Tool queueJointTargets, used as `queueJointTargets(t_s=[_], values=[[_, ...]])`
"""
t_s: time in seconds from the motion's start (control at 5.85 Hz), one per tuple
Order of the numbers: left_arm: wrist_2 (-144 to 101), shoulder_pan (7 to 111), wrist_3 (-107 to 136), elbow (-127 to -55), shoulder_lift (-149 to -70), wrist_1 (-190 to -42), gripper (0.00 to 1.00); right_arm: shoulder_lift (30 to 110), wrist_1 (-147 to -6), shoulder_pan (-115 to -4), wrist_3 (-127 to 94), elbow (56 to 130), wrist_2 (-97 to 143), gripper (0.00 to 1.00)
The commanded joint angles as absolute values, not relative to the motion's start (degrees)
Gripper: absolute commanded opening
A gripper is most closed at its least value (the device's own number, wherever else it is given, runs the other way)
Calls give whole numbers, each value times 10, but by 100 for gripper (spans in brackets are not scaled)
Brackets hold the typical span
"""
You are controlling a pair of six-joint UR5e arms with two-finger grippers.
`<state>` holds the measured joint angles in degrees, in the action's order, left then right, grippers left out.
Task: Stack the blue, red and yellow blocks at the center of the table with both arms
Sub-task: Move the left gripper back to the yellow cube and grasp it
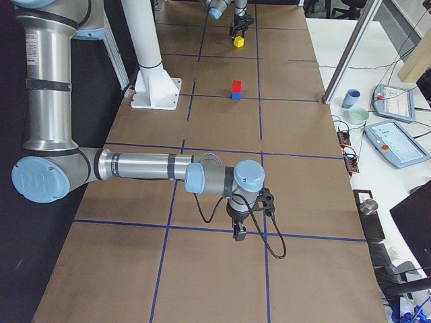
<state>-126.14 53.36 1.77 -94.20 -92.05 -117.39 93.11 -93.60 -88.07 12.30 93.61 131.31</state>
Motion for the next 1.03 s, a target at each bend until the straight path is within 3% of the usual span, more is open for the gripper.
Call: queueJointTargets(t_s=[0.0, 0.17, 0.34, 0.51, 0.85], values=[[-1244, 521, 22, -919, -919, -1200, 100, 932, -936, -881, 123, 936, 1313, 100], [-1233, 510, 41, -918, -925, -1200, 86, 932, -936, -881, 123, 936, 1313, 100], [-1233, 506, 60, -922, -932, -1197, 19, 932, -936, -881, 123, 936, 1313, 100], [-1234, 506, 62, -926, -933, -1194, 5, 933, -926, -881, 122, 934, 1313, 100], [-1238, 507, 157, -941, -958, -1177, 0, 933, -924, -881, 122, 934, 1313, 100]])
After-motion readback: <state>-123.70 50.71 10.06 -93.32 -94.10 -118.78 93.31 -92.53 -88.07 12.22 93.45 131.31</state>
